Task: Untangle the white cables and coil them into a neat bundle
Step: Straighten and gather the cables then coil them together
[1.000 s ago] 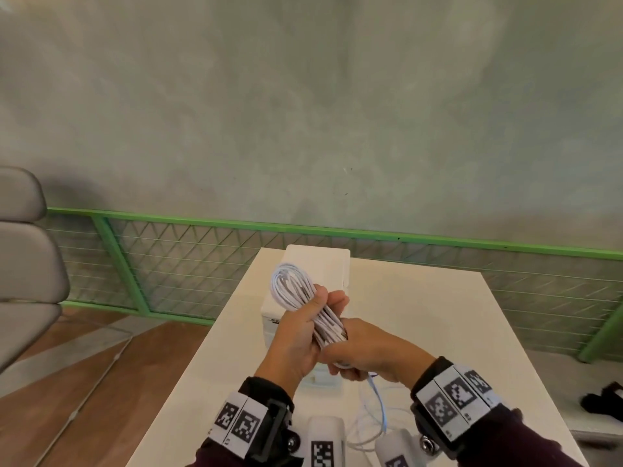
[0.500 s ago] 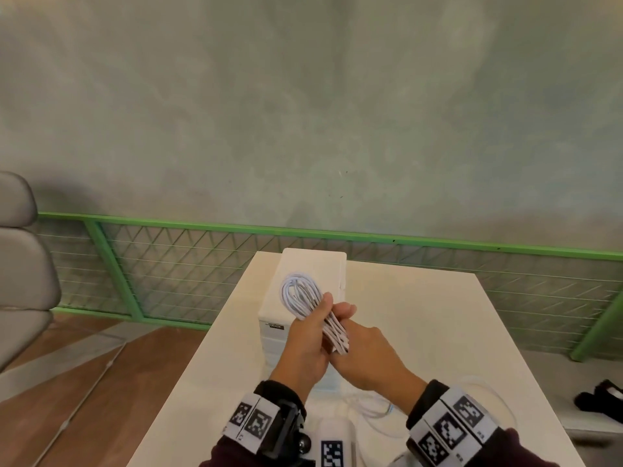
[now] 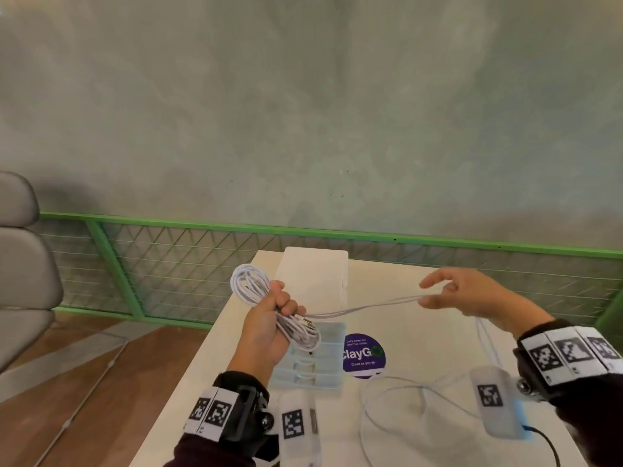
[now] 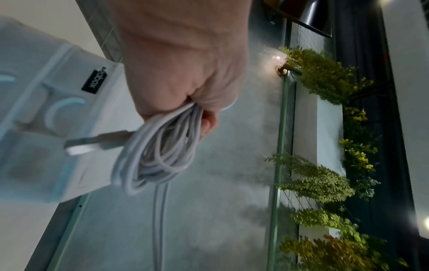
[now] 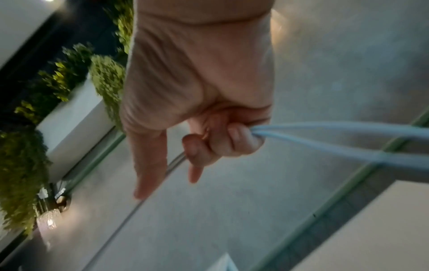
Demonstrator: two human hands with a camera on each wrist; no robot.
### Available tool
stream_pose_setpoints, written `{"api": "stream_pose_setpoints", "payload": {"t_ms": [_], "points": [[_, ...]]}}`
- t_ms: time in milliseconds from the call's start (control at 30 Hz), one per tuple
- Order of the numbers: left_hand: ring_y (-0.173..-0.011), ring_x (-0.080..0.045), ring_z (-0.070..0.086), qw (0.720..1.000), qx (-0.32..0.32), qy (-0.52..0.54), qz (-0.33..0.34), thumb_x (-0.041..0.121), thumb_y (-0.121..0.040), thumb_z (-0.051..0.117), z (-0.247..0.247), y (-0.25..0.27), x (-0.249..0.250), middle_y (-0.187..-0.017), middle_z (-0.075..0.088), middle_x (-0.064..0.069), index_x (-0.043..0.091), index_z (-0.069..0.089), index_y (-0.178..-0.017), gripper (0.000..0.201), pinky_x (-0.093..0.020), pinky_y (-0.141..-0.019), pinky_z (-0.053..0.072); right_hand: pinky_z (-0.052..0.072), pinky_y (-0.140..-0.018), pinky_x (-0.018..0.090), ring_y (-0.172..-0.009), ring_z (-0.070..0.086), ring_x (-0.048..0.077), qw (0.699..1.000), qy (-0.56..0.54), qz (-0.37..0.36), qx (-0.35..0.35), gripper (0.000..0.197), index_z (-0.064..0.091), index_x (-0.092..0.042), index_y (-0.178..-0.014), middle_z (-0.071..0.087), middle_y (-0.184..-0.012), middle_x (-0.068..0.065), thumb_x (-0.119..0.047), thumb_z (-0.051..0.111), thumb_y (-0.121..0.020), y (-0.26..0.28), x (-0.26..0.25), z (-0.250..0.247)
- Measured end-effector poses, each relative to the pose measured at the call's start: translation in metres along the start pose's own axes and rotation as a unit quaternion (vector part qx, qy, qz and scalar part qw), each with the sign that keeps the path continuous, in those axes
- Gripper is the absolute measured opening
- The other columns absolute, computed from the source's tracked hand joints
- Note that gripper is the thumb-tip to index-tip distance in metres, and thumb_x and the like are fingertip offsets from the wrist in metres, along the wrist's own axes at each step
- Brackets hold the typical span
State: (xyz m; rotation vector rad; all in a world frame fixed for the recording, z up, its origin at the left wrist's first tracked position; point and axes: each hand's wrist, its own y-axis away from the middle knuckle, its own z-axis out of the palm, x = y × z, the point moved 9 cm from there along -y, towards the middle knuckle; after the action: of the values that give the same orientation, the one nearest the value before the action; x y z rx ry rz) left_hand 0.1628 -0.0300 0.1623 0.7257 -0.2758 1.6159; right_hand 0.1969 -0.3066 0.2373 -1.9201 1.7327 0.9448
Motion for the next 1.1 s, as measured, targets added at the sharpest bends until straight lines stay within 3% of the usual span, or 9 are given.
{"api": "stream_pose_setpoints", "payload": {"t_ms": [200,333,467,533,600,733,900,1000,1100], "points": [[-0.033,-0.006,0.034,0.999,0.014,-0.031,0.026,0.007,-0.1,0.032,-0.003,-0.002,0.012,-0.042,0.037,0.008,0.013,0.042,-0.081,0.022,-0.016,-0.04,0.04,0.042,-0.075,0.031,-0.097,0.06,0.027,0.986,0.083,-0.012,0.143,0.042,0.059,-0.021,-0.112,0.065,-0.106,0.011,-0.028,0.075,-0.074,-0.001,-0.012,-0.063],[-0.033,-0.006,0.033,1.0,0.0,-0.008,-0.004,0.009,-0.1,0.035,0.011,0.009,-0.005,-0.042,0.037,0.007,0.013,0.043,-0.081,0.021,-0.017,-0.04,0.041,0.027,-0.107,0.027,-0.13,0.039,0.017,0.979,0.175,-0.092,0.045,0.068,0.042,-0.022,-0.134,0.042,-0.142,-0.001,-0.03,0.074,-0.075,0.008,-0.039,0.016],[-0.032,-0.007,0.034,0.999,-0.017,0.034,-0.035,0.018,-0.1,0.039,0.032,0.017,-0.022,-0.042,0.036,0.006,0.012,0.044,-0.083,0.019,-0.019,-0.042,0.046,0.038,-0.102,0.028,-0.118,0.052,0.012,0.974,0.072,-0.171,-0.13,0.046,0.04,-0.03,-0.132,0.055,-0.13,-0.004,-0.033,0.058,-0.089,0.027,-0.061,0.124],[-0.03,-0.007,0.033,0.997,-0.002,0.078,-0.029,0.018,-0.101,0.037,0.028,0.013,-0.016,-0.04,0.036,0.007,0.013,0.043,-0.083,0.019,-0.016,-0.041,0.043,0.05,-0.085,0.032,-0.085,0.062,0.014,0.977,-0.007,-0.157,-0.146,0.02,0.047,-0.037,-0.115,0.065,-0.093,-0.006,-0.029,0.043,-0.096,0.029,-0.057,0.14],[-0.028,-0.006,0.031,0.992,0.02,0.127,-0.014,0.018,-0.101,0.037,0.015,0.006,-0.003,-0.038,0.035,0.007,0.014,0.042,-0.081,0.021,-0.013,-0.039,0.04,0.047,-0.07,0.026,-0.069,0.055,0.011,0.981,0.004,-0.15,-0.122,0.021,0.048,-0.04,-0.108,0.06,-0.078,-0.007,-0.029,0.033,-0.099,0.032,-0.047,0.141],[-0.027,-0.006,0.031,0.992,0.094,0.079,0.031,0.031,-0.099,0.04,-0.012,0.001,0.015,-0.035,0.032,0.007,0.014,0.042,-0.077,0.028,-0.015,-0.04,0.039,0.041,-0.085,0.03,-0.113,0.053,0.027,0.941,0.26,-0.161,-0.145,0.043,0.025,-0.028,-0.143,0.057,-0.127,0.009,-0.032,0.028,-0.1,0.05,-0.034,0.156],[-0.04,-0.01,0.037,0.954,0.107,-0.275,0.059,0.046,-0.092,0.047,0.0,0.023,-0.007,-0.044,0.035,0.005,0.012,0.055,-0.078,0.037,-0.025,-0.049,0.036,0.035,-0.071,0.035,-0.104,0.057,0.032,0.849,0.431,-0.267,-0.149,0.031,0.056,-0.013,-0.113,0.063,-0.113,0.013,-0.033,0.038,-0.097,0.077,-0.082,0.169],[-0.042,-0.01,0.043,0.935,0.027,-0.354,0.018,0.068,-0.079,0.045,0.018,0.034,-0.036,-0.046,0.043,0.005,0.012,0.056,-0.078,0.058,-0.024,-0.049,0.038,0.037,-0.065,0.027,-0.09,0.061,0.023,0.881,0.382,-0.268,-0.072,0.029,0.068,-0.021,-0.104,0.069,-0.102,0.004,-0.039,0.05,-0.089,0.063,-0.11,0.146],[-0.053,-0.01,0.059,0.923,-0.093,-0.371,-0.046,0.091,-0.042,0.039,0.037,0.045,-0.057,-0.053,0.059,0.004,0.017,0.061,-0.071,0.083,-0.024,-0.059,0.049,0.042,-0.061,0.023,-0.077,0.062,0.016,0.926,0.318,-0.203,0.006,0.029,0.07,-0.026,-0.093,0.072,-0.087,-0.003,-0.047,0.06,-0.076,0.052,-0.11,0.119]]}}
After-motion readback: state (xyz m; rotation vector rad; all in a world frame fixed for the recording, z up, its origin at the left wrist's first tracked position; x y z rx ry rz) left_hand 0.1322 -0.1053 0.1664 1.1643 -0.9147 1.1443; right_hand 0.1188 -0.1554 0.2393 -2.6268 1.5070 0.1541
